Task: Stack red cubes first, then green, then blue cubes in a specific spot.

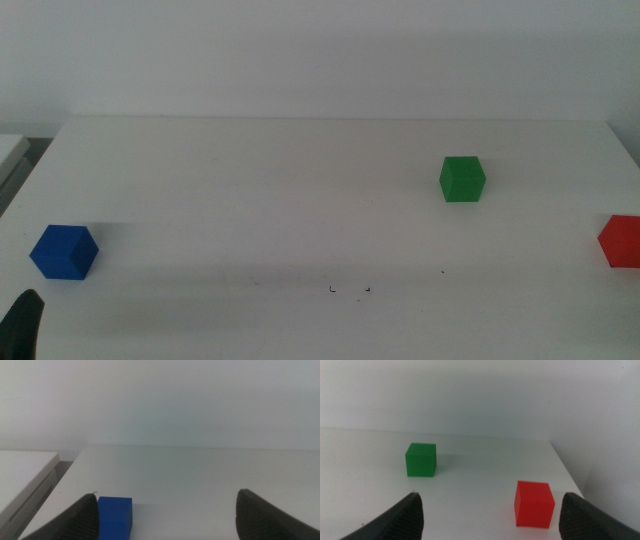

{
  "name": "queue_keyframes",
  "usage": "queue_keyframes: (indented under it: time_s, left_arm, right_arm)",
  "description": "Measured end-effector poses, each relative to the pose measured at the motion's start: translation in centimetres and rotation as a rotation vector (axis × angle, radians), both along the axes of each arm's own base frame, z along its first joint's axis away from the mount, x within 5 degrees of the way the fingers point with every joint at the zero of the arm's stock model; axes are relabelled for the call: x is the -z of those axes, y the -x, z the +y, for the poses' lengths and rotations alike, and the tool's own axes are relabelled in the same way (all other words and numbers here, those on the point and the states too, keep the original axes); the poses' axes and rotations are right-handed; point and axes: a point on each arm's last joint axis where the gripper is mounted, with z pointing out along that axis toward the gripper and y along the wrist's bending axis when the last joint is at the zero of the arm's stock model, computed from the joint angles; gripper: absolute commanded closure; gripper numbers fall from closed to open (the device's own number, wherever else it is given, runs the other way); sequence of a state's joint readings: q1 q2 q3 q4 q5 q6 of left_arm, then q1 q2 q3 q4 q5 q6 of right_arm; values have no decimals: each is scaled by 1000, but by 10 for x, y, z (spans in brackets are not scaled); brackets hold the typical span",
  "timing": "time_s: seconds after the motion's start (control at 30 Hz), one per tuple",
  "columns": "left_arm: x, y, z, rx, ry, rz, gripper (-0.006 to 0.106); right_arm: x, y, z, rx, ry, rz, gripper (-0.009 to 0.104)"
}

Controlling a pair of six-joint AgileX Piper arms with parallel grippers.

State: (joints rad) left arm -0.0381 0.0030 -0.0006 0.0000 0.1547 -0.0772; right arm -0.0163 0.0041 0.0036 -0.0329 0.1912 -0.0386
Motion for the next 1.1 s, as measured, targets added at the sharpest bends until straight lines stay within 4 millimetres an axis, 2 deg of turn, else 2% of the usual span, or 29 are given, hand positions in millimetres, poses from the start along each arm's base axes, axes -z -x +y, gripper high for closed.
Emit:
queue_keyframes:
  time_s: [0.27,0.33,0.4,0.5,0.57,0.67,0.73,0.87,1.1]
  left_arm:
    - [0,0,0,0,0,0,7]
    - [0,0,0,0,0,0,7]
    - [0,0,0,0,0,0,7]
    - [0,0,0,0,0,0,7]
    - [0,0,0,0,0,0,7]
    - [0,0,0,0,0,0,7]
    - [0,0,0,0,0,0,7]
    - [0,0,0,0,0,0,7]
    - [0,0,0,0,0,0,7]
  right_arm:
    - [-5,0,0,7,-82,-36,2]
    - [-14,-3,0,10,-123,-22,2]
    - [-31,-8,0,15,-180,12,2]
    - [-58,-17,2,26,-272,157,2]
    - [-73,-23,4,31,-318,312,2]
    - [-89,-28,8,34,-337,526,2]
    - [-97,-31,8,36,-339,601,2]
    - [-108,-35,9,30,-348,621,2]
    - [-111,-36,9,25,-337,628,2]
